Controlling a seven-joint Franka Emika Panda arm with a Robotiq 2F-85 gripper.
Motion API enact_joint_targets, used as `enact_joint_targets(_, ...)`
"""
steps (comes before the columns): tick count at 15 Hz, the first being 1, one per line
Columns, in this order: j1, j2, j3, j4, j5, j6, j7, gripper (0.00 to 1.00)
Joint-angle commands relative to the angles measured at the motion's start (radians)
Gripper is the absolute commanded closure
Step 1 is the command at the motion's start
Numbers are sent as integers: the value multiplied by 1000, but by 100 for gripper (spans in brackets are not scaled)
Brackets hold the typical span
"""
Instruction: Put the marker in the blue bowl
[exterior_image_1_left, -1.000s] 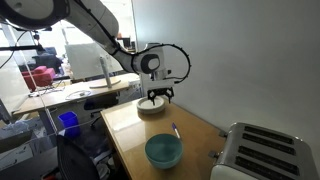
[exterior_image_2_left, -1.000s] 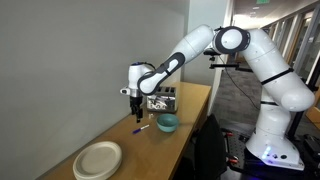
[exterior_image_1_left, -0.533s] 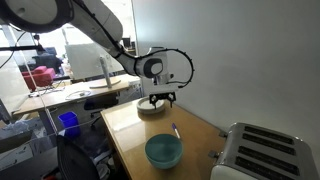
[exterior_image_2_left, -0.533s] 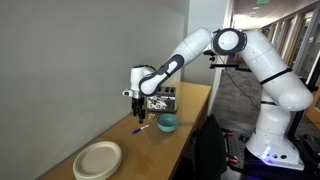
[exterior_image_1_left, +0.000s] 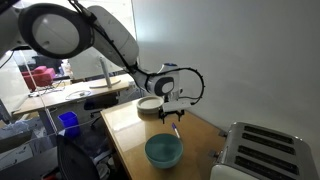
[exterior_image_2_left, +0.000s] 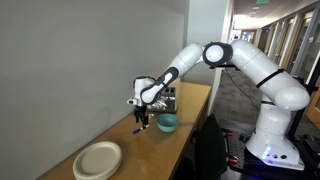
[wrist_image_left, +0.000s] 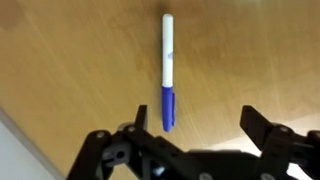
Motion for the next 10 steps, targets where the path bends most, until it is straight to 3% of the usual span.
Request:
enact_joint_targets(1,-3,103,17,128,4,-13,-29,0)
enact_joint_targets(3,3,149,18,187,3,-30,-23,0)
enact_joint_targets(4,5,168,20,212,4,-34,-22,5)
enact_joint_targets(5,7,183,20,233,3,-40,-19,28)
enact_joint_targets(7,11,207,18,270,0,-47,-18,32)
enact_joint_targets(10,17,229,15,313,-2,-67,-17,55)
